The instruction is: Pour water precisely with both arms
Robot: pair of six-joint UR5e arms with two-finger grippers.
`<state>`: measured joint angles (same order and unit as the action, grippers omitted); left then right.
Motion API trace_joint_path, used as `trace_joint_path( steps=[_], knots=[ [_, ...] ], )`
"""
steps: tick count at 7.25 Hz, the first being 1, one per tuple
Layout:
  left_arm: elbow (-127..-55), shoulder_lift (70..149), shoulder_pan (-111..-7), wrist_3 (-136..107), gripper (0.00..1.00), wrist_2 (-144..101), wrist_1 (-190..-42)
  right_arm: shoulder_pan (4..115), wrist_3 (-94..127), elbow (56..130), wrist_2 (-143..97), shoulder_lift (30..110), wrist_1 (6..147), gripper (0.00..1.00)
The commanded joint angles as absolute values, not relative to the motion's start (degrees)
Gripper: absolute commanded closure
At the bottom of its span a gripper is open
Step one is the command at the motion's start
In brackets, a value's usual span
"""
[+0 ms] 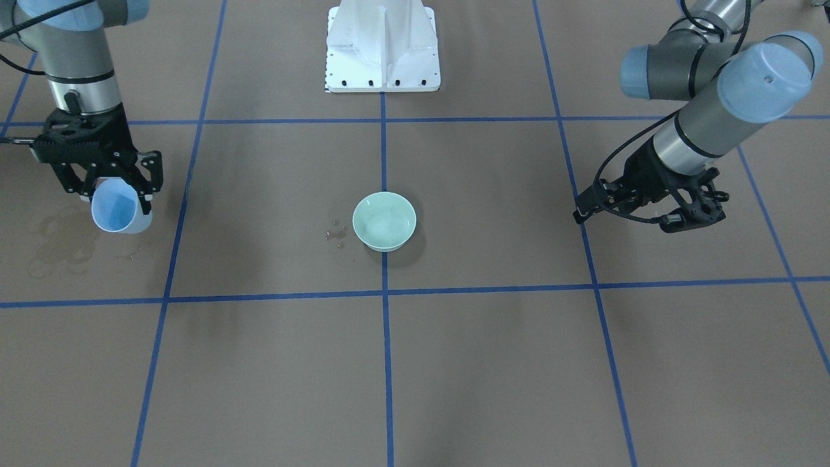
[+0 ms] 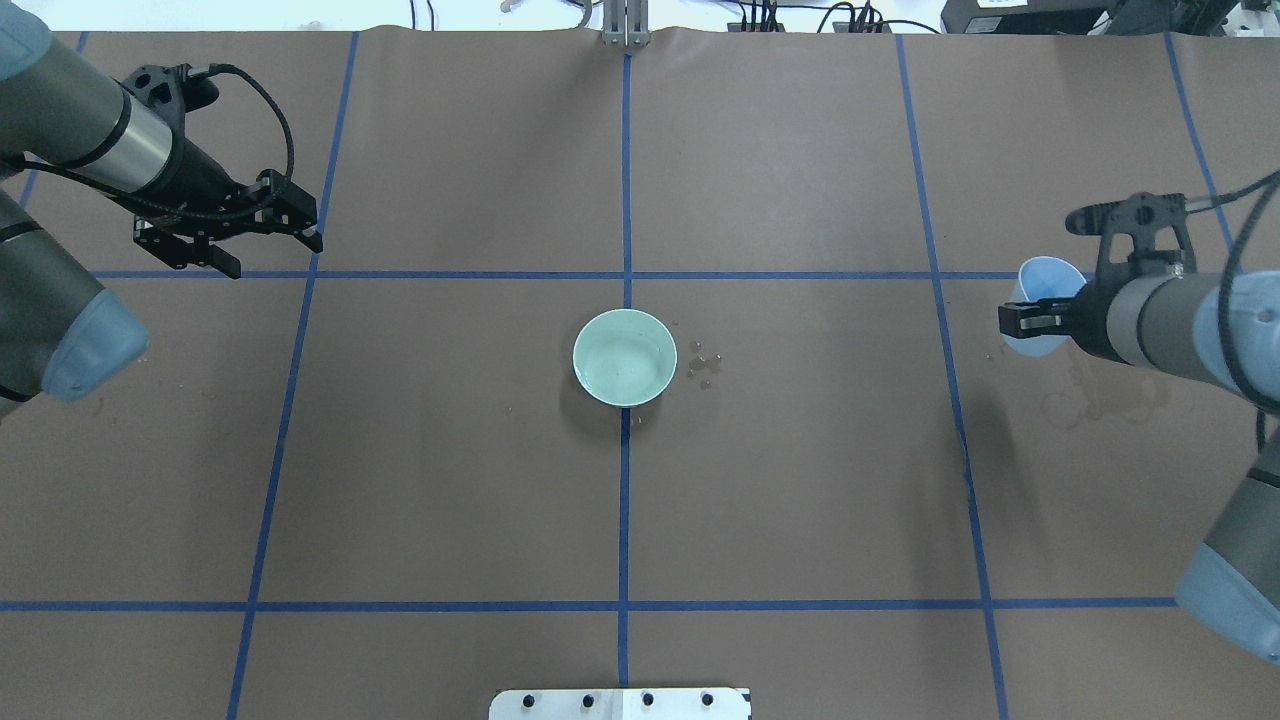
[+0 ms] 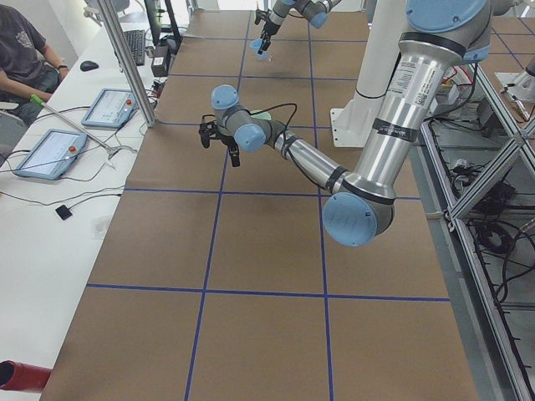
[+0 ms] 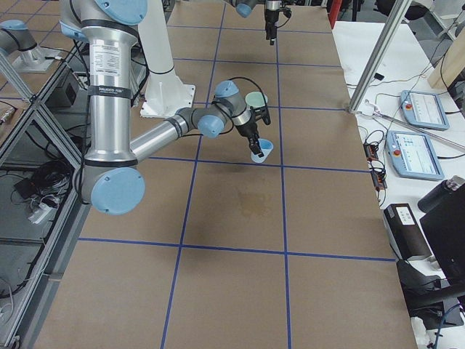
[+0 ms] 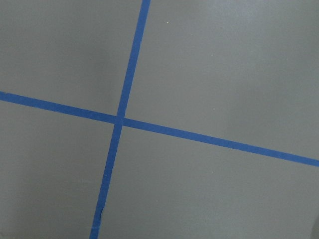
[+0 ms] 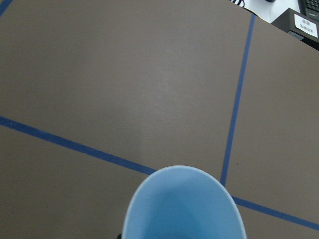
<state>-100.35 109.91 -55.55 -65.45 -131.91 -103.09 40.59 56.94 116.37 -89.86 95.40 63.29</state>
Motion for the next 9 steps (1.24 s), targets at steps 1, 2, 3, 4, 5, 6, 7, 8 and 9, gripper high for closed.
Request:
trace_joint_path(
  steps=[1,2,3,4,5,6,7,8,9],
  knots=[
    [-100.55,109.95,-55.37,-66.09,0.0,-131.84,-103.1,40.69,66.67,104.4,-89.91,100.28,38.01,1.0],
    [-100.55,109.95,-55.37,-66.18,0.0,-131.75,-103.1,40.69,66.53,102.06,-89.3,102.28,33.53,1.0],
    [-100.72,109.95,-55.28,-66.36,0.0,-131.75,-103.1,40.69,66.27,102.39,-85.73,104.13,33.14,1.0],
    [-100.98,109.95,-55.28,-66.71,0.0,-131.75,-103.1,40.61,66.27,102.57,-83.95,106.76,30.7,1.0],
    [-100.99,109.95,-55.28,-66.62,0.0,-131.75,-103.1,40.52,66.36,102.22,-83.94,108.7,27.63,1.0],
    [-101.07,110.04,-55.28,-66.71,0.0,-131.75,-103.1,39.3,66.71,102.22,-83.5,108.98,27.6,1.0],
    [-101.07,110.74,-55.28,-67.67,0.0,-131.75,-103.1,35.81,66.8,102.13,-80.54,110.12,27.6,1.0],
    [-101.07,110.74,-55.02,-68.02,0.0,-131.75,-103.1,33.34,67.14,102.13,-78.07,110.65,26.73,1.0],
    [-101.07,110.83,-54.5,-68.11,0.0,-131.66,-103.1,32.35,67.15,102.3,-77.61,111.0,26.46,1.0]
  ],
)
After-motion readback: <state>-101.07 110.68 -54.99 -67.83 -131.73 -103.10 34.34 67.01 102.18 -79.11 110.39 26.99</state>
